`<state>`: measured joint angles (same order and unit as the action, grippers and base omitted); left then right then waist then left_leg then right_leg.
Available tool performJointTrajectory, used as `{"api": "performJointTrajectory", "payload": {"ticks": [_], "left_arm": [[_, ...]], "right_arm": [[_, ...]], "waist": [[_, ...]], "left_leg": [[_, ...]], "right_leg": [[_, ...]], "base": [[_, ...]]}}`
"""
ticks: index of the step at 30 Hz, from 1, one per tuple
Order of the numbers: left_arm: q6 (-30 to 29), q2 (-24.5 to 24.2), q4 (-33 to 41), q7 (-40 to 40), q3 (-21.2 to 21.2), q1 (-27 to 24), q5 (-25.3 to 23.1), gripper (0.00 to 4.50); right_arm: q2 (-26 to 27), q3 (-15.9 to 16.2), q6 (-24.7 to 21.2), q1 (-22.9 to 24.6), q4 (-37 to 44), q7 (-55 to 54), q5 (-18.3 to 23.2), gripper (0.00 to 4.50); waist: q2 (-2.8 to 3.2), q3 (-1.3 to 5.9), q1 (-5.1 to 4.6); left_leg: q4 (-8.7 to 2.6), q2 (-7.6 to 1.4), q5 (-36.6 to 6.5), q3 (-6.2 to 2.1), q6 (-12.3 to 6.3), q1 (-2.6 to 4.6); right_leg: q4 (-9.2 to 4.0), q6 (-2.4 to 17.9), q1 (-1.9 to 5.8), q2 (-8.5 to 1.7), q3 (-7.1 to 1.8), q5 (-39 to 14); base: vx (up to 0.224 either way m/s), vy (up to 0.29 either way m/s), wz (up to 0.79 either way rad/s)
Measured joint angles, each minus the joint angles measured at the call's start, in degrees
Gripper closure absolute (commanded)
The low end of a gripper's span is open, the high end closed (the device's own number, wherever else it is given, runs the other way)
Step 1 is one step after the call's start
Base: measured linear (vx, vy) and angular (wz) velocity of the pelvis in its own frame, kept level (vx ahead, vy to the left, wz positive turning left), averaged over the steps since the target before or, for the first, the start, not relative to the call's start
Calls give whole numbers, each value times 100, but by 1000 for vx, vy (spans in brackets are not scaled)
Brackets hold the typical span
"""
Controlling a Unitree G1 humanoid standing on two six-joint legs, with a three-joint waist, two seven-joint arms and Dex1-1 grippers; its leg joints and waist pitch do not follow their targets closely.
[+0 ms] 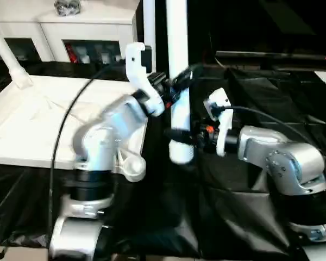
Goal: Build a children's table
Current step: Pick table leg
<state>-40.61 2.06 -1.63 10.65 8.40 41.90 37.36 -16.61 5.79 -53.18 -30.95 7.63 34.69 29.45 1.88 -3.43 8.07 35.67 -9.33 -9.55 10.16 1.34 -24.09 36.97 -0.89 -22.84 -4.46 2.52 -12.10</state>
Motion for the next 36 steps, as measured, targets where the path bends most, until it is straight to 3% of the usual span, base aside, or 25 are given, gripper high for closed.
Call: {"api": "performJointTrajectory", "payload": {"ticks": [8,10,14,21,29,30,36], "left_arm": [[51,160,44,-105,274,103,161,263],[47,85,152,70,260,38,188,265],[-98,-23,169,573,171,-80,421,268],[-366,-478,184,2000,-155,-158,891,269],[-622,-957,171,3353,-161,-162,1400,269],[-667,-1042,150,3541,-162,-161,1469,269],[-775,-1263,62,4117,-218,-159,1548,269]], "right_arm": [[192,-21,-1,31,218,-322,-74,260],[210,-24,-31,31,281,-325,-61,190],[168,-36,-118,27,282,-157,66,162],[-356,89,-189,-5,212,801,409,103],[-1065,364,-140,31,177,2108,701,102],[-1130,370,-118,66,213,2263,714,130],[-1166,424,-26,96,231,2571,803,180]], "waist": [[0,0,-1],[0,0,-2],[0,0,14],[-2,0,7],[-7,-2,12],[-7,-2,12],[-6,-2,10]], "left_leg": [[0,0,0,0,0,0],[0,0,0,0,0,0],[0,0,0,0,0,-1],[0,0,0,0,0,0],[0,0,0,0,0,0],[0,0,0,0,0,0],[0,0,0,0,0,2]], "right_leg": [[-2,-1,0,0,0,0],[-2,-1,0,0,0,-1],[-3,-2,1,0,0,-1],[-1,-3,0,0,-1,0],[0,-3,0,0,-2,0],[0,-3,0,0,-2,0],[4,-1,0,0,-1,1]], "base": [[0,0,0],[0,0,0],[0,0,0],[0,0,0],[0,0,0],[0,0,0],[0,0,0]]}}
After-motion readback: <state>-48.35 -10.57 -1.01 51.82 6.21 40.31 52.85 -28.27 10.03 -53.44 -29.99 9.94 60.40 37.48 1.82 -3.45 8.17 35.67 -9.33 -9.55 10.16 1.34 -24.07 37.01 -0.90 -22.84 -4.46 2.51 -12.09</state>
